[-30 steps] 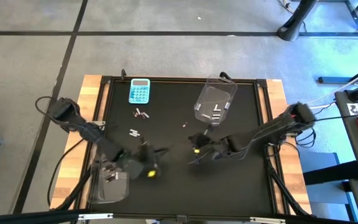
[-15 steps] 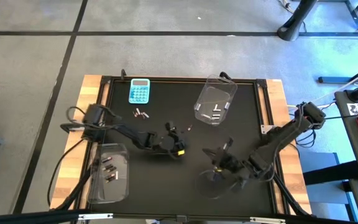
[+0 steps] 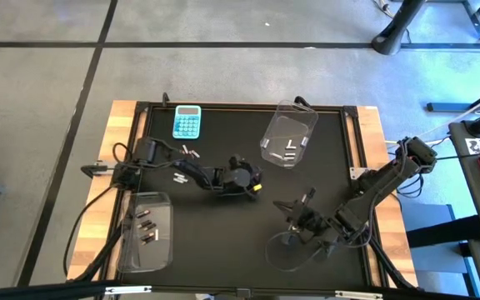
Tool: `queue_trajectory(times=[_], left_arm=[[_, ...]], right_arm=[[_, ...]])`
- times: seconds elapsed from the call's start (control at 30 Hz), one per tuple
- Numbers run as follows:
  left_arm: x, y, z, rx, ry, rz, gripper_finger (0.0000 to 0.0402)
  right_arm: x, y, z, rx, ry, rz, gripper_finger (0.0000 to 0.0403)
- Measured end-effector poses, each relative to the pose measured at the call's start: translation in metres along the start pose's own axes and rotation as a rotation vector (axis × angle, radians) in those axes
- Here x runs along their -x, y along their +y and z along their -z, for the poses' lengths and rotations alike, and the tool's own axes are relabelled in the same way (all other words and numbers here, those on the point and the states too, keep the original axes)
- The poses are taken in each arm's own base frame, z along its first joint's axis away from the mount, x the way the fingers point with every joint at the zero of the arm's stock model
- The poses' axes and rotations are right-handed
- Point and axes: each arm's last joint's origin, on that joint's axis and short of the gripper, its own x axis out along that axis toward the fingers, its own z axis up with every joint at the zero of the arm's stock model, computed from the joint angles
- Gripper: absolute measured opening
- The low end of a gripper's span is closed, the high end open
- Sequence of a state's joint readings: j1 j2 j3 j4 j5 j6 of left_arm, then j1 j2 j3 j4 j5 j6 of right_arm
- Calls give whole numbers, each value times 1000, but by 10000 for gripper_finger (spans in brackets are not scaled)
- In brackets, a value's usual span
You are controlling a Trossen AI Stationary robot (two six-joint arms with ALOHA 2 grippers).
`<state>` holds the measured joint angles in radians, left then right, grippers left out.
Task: Sort batteries
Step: Put the black battery into the bottom transparent bin
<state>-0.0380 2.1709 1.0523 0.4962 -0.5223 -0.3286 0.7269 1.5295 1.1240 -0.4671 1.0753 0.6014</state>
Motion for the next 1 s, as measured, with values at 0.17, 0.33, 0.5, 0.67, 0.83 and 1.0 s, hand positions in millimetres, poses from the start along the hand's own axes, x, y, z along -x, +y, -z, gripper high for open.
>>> queue_trajectory(times=[0.17, 0.33, 0.5, 0.67, 0.83, 1.0], left_arm=[[4, -4, 3, -49, 39, 14, 88], [6, -7, 5, -79, 60, 55, 24], [17, -15, 5, -142, 87, 80, 24], [58, -31, -4, -304, 165, 131, 24], [123, -47, -34, -424, 107, 170, 24], [206, -65, -48, -561, 24, 330, 24]], right_arm=[[0, 0, 0, 1, 1, -1, 7], [0, 0, 0, 0, 4, -5, 7], [0, 0, 0, 0, 8, -11, 7], [0, 1, 0, 0, 12, -17, 7], [0, 0, 0, 2, 13, -17, 7], [0, 0, 1, 4, 14, -16, 7]])
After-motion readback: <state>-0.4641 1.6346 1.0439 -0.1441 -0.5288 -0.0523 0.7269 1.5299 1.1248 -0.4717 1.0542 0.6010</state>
